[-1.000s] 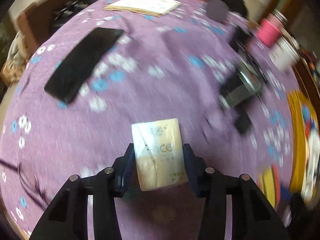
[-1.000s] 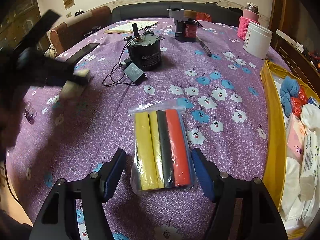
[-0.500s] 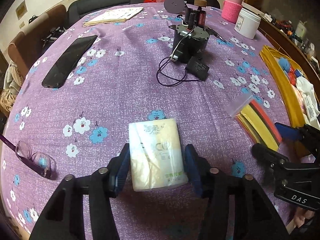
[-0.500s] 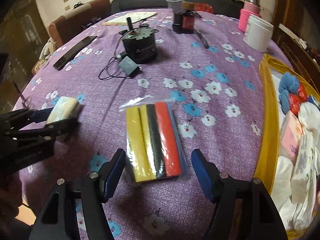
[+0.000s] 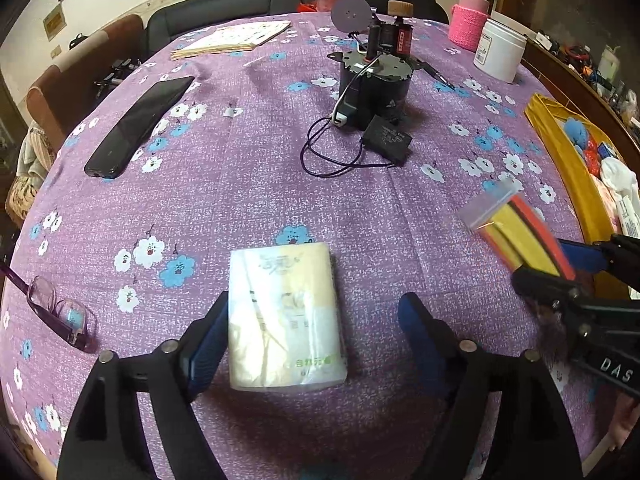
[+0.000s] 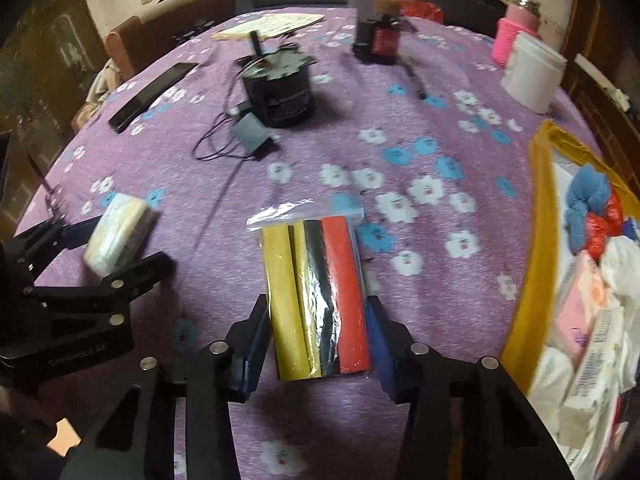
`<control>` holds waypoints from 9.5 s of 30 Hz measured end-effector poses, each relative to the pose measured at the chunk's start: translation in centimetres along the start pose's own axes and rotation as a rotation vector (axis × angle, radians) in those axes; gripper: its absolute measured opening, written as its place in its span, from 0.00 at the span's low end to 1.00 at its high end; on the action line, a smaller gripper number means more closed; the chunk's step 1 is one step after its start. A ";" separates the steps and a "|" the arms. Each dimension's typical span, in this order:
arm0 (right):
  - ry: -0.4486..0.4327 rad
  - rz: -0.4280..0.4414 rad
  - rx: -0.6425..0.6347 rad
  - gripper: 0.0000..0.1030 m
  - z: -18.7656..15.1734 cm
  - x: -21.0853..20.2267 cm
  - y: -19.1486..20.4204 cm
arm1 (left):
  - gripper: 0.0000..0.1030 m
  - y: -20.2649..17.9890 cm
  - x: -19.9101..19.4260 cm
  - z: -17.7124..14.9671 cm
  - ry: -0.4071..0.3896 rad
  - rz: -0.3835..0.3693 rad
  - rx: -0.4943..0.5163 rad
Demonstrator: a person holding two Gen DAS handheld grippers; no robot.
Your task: Organize soft objects
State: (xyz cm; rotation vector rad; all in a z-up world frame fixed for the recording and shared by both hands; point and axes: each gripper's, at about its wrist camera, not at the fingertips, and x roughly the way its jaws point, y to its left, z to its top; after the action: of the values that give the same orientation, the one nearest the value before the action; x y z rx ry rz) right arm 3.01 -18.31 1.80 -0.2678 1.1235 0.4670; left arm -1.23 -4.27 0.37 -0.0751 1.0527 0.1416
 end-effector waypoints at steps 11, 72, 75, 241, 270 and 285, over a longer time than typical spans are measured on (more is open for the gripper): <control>-0.051 0.030 -0.055 0.61 -0.9 0.1 -0.1 | 0.94 -0.4 0.6 0.3 0.011 0.021 -0.030; -0.232 -0.014 0.229 0.46 -4.2 -11.2 -9.6 | 0.43 -11.6 -7.2 2.4 -0.192 -0.022 0.234; -0.240 -0.027 0.264 0.46 -4.7 -11.8 -10.9 | 0.43 -12.7 -7.4 2.6 -0.196 -0.038 0.250; -0.282 -0.323 0.448 0.75 -15.5 -20.5 -12.1 | 0.93 -17.4 -12.6 0.0 -0.157 -0.338 0.527; -0.328 -0.386 0.476 0.77 -17.4 -24.5 -10.7 | 0.94 -20.6 -17.7 -1.3 -0.374 -0.261 0.717; -0.294 -0.362 0.489 0.77 -16.4 -22.4 -10.8 | 0.94 -20.4 -14.3 -1.3 -0.278 -0.251 0.723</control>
State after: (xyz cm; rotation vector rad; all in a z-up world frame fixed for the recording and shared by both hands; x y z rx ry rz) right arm -12.70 -39.88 15.06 0.0300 0.8438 -0.0949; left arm -6.22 -25.79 12.06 0.4541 0.7584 -0.4479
